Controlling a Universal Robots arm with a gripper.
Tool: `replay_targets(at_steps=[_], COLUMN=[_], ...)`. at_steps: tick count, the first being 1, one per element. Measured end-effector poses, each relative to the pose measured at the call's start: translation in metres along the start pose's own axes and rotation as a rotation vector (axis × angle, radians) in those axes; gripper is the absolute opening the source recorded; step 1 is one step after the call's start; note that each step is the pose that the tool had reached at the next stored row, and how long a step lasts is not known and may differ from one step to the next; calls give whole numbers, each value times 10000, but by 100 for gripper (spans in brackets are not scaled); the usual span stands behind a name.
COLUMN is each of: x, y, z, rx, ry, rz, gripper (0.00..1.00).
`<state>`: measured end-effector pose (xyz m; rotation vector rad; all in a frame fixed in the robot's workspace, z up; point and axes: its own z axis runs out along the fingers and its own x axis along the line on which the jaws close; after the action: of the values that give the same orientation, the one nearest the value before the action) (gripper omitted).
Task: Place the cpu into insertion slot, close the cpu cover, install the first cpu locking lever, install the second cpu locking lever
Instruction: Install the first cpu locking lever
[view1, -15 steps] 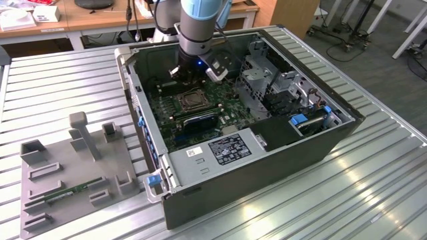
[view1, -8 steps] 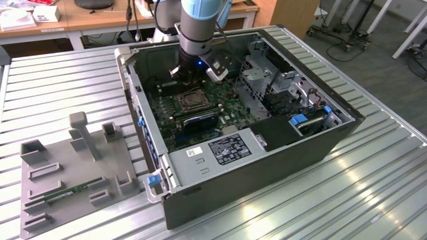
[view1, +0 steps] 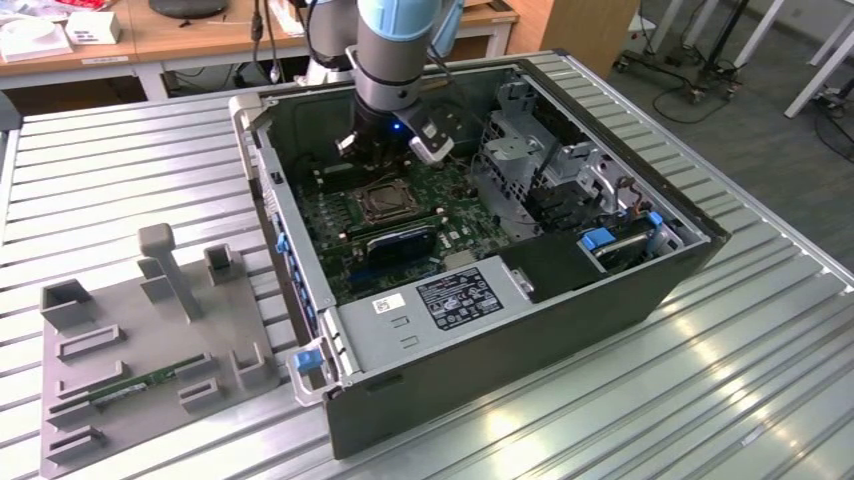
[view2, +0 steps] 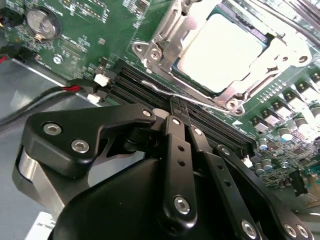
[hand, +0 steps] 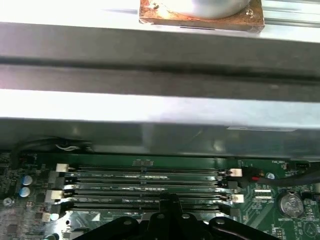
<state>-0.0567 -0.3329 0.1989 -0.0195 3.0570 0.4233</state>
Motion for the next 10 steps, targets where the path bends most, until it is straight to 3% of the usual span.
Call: replay_targets(at_steps=[4,10], x=[83,91], y=[2,7], z=[-4,-25], rx=[-10,-9], ry=[-54,-57], rz=[-14,-15], gripper=[11,11])
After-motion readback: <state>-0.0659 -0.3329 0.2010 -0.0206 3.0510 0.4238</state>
